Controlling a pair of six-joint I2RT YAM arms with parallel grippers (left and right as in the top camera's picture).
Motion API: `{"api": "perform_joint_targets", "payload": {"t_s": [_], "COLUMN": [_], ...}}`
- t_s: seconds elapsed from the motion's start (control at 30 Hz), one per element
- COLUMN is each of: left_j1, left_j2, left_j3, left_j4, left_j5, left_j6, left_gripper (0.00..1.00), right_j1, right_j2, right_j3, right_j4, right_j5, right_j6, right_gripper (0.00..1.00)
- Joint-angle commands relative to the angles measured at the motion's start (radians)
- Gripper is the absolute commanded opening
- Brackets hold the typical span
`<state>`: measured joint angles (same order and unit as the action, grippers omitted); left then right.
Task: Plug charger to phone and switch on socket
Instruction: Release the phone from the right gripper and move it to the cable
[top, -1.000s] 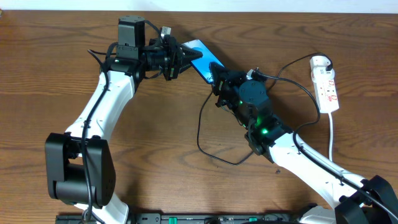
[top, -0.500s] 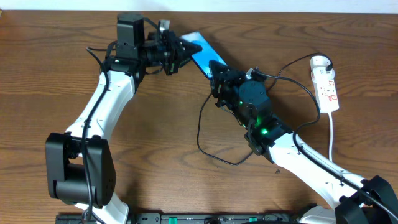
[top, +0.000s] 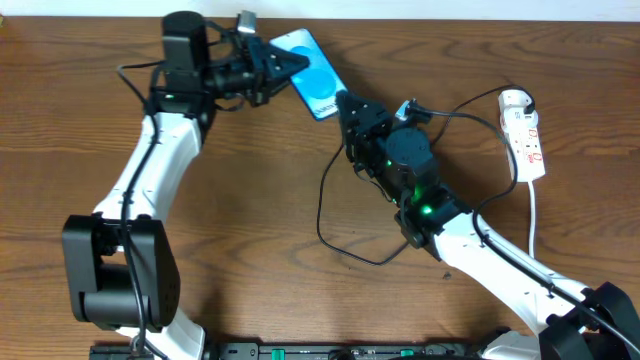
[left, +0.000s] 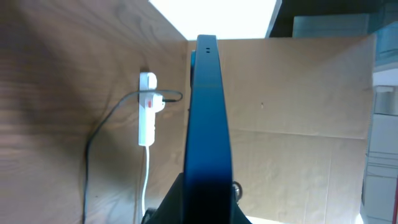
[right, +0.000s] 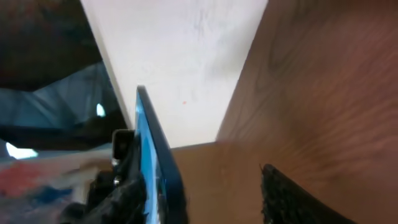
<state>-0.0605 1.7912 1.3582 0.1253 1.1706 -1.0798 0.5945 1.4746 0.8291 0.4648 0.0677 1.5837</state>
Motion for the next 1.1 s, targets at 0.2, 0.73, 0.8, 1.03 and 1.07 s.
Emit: {"api": "perform_joint_targets", "payload": {"t_s": [0.2,0.73,0.8,1.03,1.07], "left_j1": [0.152,0.222,0.222,0.222,0.222], "left_j2": [-0.016,-0.014,-0.014,-0.014,-0.014], "left_j3": [0.021,-0.003,-0.012,-0.013,-0.013], "left_j4": [0.012,0.004,0.004,0.004,0.004], "left_j5": [0.241,0.370,0.349,0.336,0.336], "left_j6": [0.112,0.152,0.152,0.152,0.152], "left_gripper": [0.07,0.07,0.07,0.08,0.07], "right_j1": [-0.055,-0.074,-0.084,-0.114,-0.117], "right_j2": [-0.003,0.025,0.066,0.314,0.355], "right_j3": [0.006,0.240,0.339,0.653,0.683], "right_j4": [-0.191,-0.790,-0.889,-1.106,-1.110], "right_j5": [-0.086,-0.280,-0.277,-0.276,-0.276], "right_j6": [-0.534,-0.886,-0.915,-0.952,-0.939], "right_gripper": [0.76,0.56,0.54,0.44,0.42]}}
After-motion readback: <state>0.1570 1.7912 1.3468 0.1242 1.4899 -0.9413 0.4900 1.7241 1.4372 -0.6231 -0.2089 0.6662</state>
